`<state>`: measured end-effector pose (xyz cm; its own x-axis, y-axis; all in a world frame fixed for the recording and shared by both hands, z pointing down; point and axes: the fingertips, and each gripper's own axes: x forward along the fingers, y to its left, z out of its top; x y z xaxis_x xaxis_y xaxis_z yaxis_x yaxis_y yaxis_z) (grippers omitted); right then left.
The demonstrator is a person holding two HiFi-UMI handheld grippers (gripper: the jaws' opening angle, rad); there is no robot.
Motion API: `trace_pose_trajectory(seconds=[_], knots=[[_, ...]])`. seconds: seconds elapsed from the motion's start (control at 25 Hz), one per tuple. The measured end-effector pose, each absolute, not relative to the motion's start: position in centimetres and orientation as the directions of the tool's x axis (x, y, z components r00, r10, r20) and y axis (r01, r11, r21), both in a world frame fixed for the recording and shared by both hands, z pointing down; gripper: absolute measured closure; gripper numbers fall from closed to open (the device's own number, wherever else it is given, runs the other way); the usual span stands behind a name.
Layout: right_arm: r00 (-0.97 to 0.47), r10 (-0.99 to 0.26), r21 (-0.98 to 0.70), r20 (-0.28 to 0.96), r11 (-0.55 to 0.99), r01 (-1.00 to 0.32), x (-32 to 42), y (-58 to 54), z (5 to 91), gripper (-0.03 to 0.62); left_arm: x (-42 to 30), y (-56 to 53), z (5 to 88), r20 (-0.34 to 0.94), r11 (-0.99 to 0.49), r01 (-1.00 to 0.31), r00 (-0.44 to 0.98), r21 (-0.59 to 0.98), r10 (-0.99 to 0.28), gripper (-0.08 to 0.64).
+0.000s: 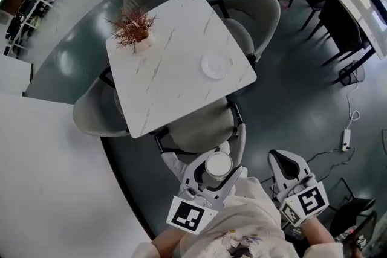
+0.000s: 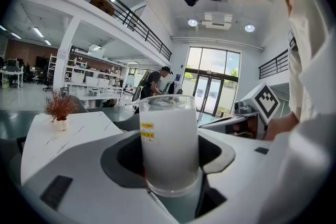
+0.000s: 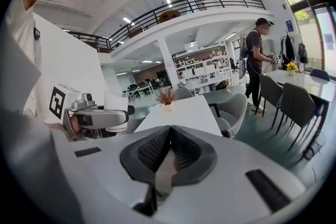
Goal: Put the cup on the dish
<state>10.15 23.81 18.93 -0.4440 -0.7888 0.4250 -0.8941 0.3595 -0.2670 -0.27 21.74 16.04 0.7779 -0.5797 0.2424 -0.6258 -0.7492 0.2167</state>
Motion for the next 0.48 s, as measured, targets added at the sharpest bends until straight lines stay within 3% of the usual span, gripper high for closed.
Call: trace_pose_trajectory(seconds=[0.48], knots=[[-0.445,-0.758,-0.197,0.477,0.402,-0.894,7.6,14.5,23.2,0.588,-2.6,13.0,21.3,0.245,-0.676,-0.661,0.749,0.325,-0.616,0.302]])
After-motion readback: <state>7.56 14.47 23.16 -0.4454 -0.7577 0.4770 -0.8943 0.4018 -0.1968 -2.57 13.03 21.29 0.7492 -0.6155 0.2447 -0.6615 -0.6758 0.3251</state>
